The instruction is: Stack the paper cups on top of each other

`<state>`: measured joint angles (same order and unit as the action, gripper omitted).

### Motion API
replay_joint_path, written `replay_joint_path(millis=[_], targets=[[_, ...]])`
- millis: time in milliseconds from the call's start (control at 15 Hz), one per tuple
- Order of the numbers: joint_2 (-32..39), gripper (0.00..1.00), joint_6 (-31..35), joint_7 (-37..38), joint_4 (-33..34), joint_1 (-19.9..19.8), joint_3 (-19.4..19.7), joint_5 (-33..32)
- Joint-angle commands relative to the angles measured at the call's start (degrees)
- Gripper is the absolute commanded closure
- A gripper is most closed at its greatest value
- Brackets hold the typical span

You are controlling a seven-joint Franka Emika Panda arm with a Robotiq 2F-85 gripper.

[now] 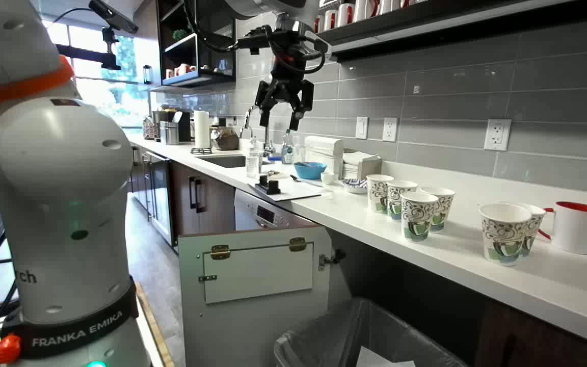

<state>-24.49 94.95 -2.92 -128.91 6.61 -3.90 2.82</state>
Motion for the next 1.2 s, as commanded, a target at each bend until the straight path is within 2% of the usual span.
replay_joint_path(millis=[0,467,600,800,1133], targets=[[0.04,0.00,-0.14,-0.07,0.13,-0.31,-0.27,0.09],[0.03,0.00,-0.14,-0.07,0.13,-0.31,-0.27,0.09],[2.79,0.00,3.53,-1.19,1.44,-0.59,0.38,0.35],[7.07,0.00,13.50,-2.17,3.53,-1.14,0.34,-1.61],[18.07,0.00,25.71,-5.94,9.71,-1.47,0.61,-3.31]])
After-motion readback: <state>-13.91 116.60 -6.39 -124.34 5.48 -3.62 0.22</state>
